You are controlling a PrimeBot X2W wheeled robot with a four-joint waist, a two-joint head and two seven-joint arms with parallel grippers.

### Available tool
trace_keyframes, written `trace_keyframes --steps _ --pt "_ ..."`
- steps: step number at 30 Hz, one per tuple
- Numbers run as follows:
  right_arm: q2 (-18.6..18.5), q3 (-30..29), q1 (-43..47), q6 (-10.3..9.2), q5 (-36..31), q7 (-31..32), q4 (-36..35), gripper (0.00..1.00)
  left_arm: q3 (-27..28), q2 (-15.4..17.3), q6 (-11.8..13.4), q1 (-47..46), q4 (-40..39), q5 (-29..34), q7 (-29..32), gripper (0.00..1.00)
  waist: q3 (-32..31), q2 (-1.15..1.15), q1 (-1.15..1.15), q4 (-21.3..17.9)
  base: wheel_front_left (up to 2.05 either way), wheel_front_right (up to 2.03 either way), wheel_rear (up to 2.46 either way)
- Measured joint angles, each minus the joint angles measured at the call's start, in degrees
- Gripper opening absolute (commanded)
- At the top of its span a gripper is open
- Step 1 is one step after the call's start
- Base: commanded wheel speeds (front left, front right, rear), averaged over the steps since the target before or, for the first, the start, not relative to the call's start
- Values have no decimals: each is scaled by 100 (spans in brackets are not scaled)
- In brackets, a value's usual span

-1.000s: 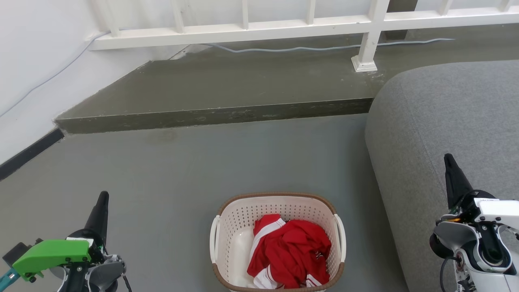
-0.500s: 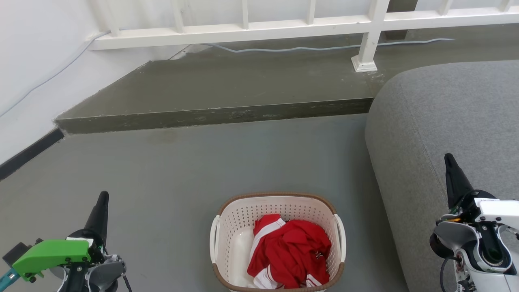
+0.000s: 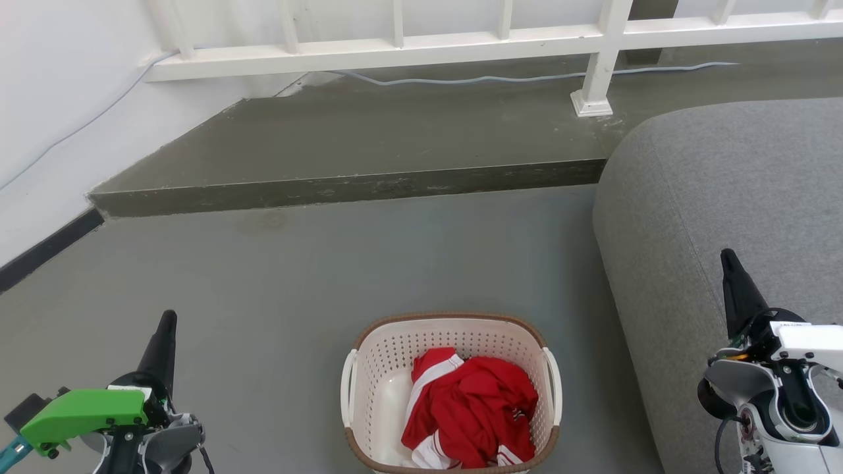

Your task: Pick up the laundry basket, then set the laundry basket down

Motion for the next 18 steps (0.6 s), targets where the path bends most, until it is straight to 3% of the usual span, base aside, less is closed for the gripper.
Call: trace_keyframes --steps 18 --pt "1 -2 1 0 0 0 -10 0 0 0 0 0 -1 0 0 0 0 0 0 0 0 0 0"
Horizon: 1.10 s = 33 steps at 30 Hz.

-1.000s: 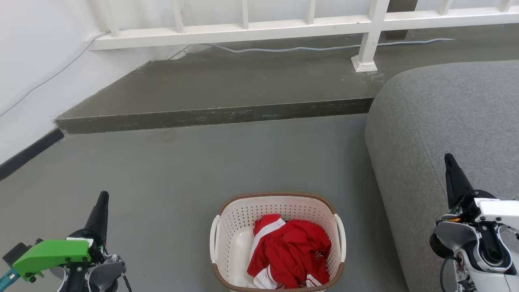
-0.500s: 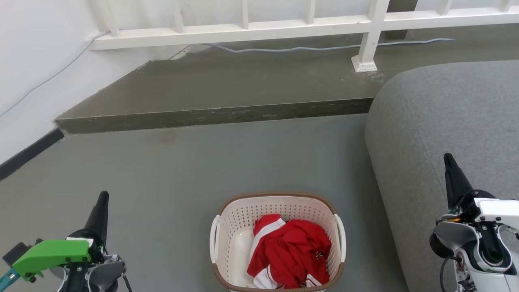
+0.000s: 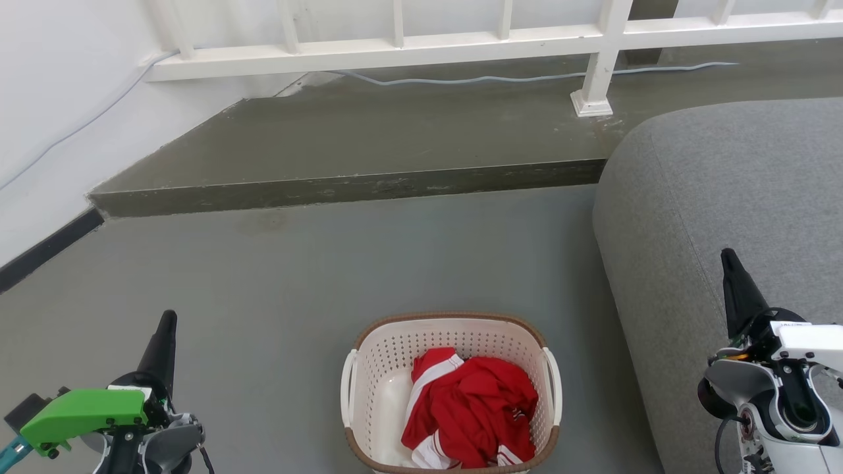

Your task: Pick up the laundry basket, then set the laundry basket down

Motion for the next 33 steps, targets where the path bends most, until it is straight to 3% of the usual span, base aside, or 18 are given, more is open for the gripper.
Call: trace_keyframes --steps 33 --pt "1 -7 0 0 0 1 -5 0 0 -1 0 0 -1 0 0 0 0 0 0 0 0 0 0"
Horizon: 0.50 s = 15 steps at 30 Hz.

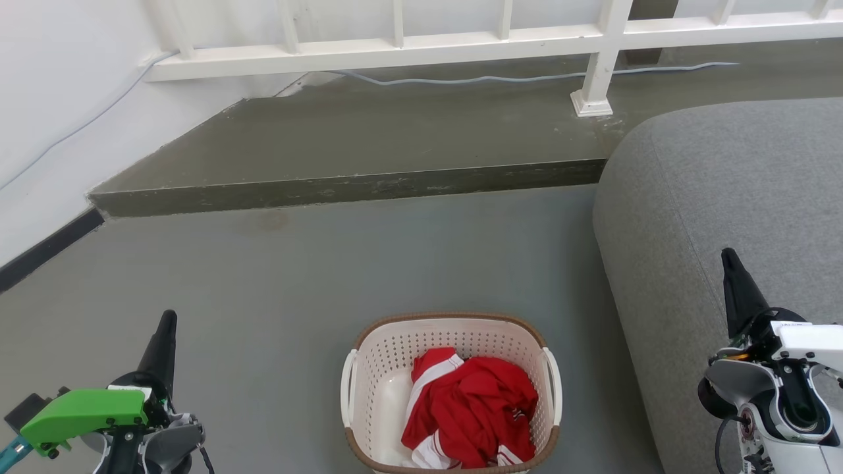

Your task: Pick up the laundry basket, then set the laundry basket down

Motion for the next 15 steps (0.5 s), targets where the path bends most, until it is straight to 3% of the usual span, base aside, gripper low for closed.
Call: trace_keyframes --steps 15 --pt "1 -2 1 0 0 -1 -1 0 0 0 0 0 -1 0 0 0 0 0 0 0 0 0 0"
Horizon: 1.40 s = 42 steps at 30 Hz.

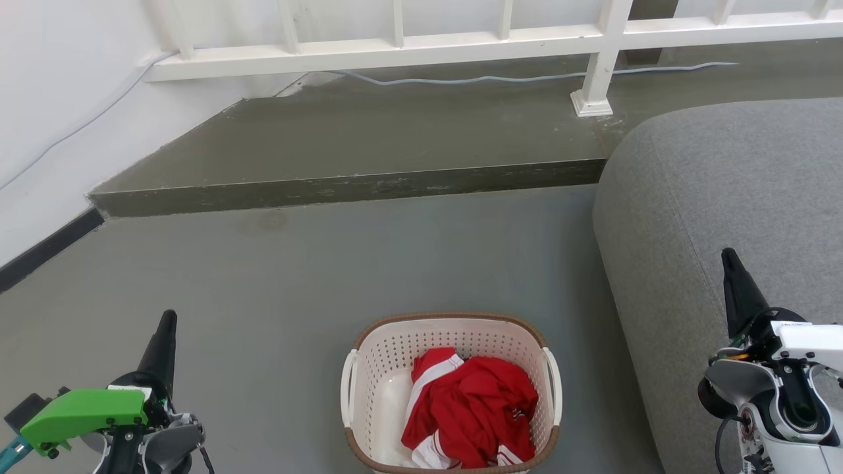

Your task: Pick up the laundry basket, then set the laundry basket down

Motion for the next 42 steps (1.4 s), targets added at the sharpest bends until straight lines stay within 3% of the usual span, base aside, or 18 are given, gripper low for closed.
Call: trace_keyframes --steps 42 --pt "2 -5 0 0 0 1 -3 0 0 0 0 0 -1 0 0 0 0 0 0 0 0 0 0"
